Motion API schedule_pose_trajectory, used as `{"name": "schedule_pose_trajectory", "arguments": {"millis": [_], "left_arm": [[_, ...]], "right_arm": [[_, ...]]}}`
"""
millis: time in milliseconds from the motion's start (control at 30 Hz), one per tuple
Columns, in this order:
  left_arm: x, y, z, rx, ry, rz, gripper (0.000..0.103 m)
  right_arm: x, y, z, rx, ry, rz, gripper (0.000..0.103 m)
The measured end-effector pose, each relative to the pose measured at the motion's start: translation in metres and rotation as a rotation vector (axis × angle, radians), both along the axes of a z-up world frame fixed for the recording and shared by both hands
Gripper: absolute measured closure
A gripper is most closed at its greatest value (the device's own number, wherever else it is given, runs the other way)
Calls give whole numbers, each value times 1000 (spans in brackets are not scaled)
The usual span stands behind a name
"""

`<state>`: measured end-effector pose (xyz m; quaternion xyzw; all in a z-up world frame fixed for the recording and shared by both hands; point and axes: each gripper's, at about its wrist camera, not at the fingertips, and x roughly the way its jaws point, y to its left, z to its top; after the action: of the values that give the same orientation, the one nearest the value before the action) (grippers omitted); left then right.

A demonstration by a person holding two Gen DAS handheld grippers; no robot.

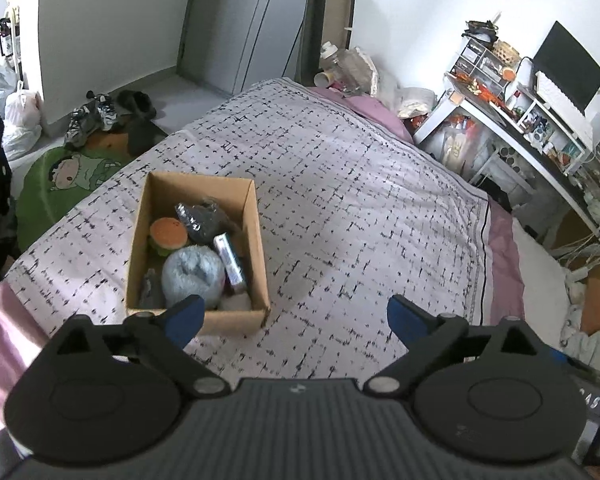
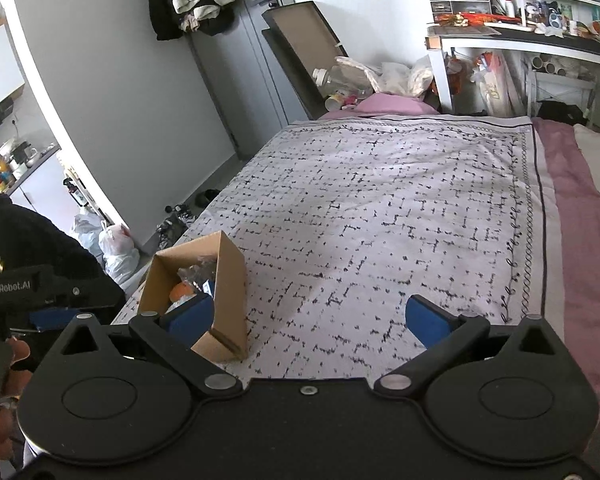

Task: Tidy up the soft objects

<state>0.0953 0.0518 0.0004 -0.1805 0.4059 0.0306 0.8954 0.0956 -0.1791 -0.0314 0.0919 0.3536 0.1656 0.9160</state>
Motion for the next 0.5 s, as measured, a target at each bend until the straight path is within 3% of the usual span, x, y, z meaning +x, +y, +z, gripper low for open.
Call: {"name": "schedule_pose_trajectory", "arguments": {"millis": [500], "left_arm": [[-58, -23, 8, 19, -49, -38, 6]], "right_arm": [[-53, -13, 12, -46, -23, -14, 0]]}}
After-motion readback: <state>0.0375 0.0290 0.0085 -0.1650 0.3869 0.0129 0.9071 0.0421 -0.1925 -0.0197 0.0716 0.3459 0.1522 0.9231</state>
